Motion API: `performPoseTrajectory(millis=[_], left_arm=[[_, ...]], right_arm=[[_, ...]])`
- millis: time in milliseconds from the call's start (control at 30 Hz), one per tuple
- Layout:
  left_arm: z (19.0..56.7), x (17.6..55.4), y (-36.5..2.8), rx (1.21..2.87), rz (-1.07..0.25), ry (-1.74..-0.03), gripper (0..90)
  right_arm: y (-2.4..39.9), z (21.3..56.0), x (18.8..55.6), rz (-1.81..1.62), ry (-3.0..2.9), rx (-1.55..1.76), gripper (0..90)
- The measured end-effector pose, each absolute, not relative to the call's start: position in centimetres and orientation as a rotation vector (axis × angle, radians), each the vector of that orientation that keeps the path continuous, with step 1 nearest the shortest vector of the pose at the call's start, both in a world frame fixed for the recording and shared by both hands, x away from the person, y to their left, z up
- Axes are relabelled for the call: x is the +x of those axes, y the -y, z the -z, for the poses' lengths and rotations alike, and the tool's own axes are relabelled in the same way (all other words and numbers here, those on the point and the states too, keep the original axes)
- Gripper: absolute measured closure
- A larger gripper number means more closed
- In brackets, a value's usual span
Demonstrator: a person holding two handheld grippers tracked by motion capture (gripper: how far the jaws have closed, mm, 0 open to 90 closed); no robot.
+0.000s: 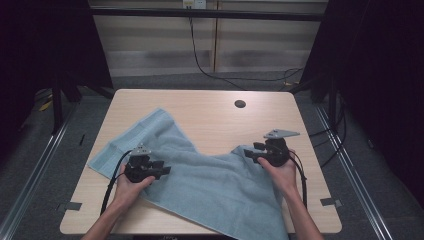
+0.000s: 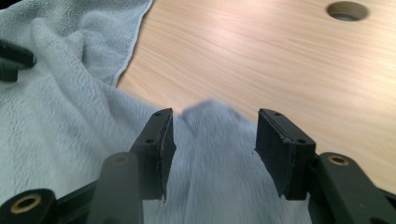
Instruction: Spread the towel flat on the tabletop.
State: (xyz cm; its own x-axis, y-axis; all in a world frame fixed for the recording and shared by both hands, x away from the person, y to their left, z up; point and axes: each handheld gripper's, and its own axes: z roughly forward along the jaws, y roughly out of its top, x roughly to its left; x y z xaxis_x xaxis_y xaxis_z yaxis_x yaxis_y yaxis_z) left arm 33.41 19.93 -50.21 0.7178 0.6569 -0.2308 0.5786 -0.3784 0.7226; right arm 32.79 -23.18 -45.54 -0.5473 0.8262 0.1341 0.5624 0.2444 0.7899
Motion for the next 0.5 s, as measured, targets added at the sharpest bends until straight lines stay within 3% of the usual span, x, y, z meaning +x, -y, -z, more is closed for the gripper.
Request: performPoseTrajectory(millis=[233, 267, 367, 500], left_arm=[[50.4, 33.4, -20.2, 2.091, -0.159, -0.934, 62.9], [50.4, 33.5, -20.3, 2.092, -0.162, -0.932, 63.9], [50.5, 33.9, -20.8, 2.077, -0.154, -0.946, 65.3], [50.6, 34.5, -21.7, 2.058, -0.176, -0.975, 68.0]], right_arm=[[20.9, 47.2, 36.7, -1.123, -2.326, 1.273, 47.5], [20.7, 47.7, 37.0, -1.098, -2.349, 1.276, 50.4], [20.6, 48.3, 37.0, -1.061, -2.376, 1.266, 79.5], [22.6, 47.3, 36.4, -1.121, -2.241, 1.324, 84.6]])
